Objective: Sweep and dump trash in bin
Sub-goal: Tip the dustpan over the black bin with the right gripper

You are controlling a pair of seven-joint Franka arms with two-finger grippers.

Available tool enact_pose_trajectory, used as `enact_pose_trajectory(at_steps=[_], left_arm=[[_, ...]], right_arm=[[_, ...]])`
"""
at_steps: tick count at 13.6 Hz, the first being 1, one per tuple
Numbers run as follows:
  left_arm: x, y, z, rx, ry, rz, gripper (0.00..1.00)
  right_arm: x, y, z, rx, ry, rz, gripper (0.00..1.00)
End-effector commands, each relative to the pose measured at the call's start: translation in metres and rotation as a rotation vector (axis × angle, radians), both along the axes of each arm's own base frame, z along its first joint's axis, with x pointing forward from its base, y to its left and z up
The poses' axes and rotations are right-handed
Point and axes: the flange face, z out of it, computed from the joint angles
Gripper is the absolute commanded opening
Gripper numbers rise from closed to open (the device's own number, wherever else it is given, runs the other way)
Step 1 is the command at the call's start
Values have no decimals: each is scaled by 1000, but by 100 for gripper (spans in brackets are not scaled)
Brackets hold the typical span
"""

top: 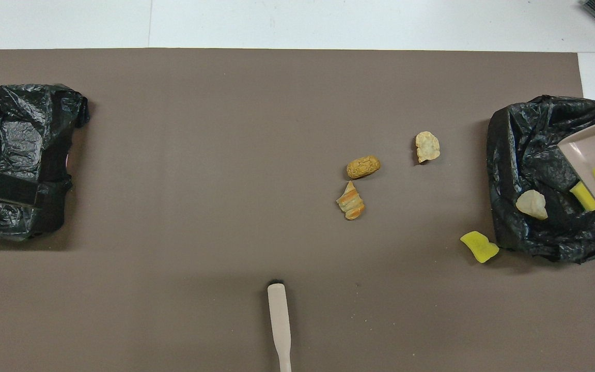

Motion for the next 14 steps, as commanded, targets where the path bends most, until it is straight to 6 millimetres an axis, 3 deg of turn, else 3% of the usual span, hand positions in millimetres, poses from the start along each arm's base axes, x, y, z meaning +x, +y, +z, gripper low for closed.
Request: enact_pose_trajectory(at_steps=[1, 5, 9, 12, 14], left_arm=[[5, 9, 4, 36, 11, -28, 100], [4, 10, 8, 51, -9, -68, 100], [4, 10, 9, 53, -17, -68, 100], [5, 7, 12, 52, -37, -74, 100], [-1, 5, 14, 48, -40, -80, 100]], right_arm=[[-8, -14, -1, 65, 11, 12, 0], [-24, -33, -2, 112, -149, -263, 0], [-23, -33, 2, 67, -151, -248, 0], [-25, -34, 30, -67, -176, -199, 0], [-23, -14, 38, -161, -196, -157, 0]])
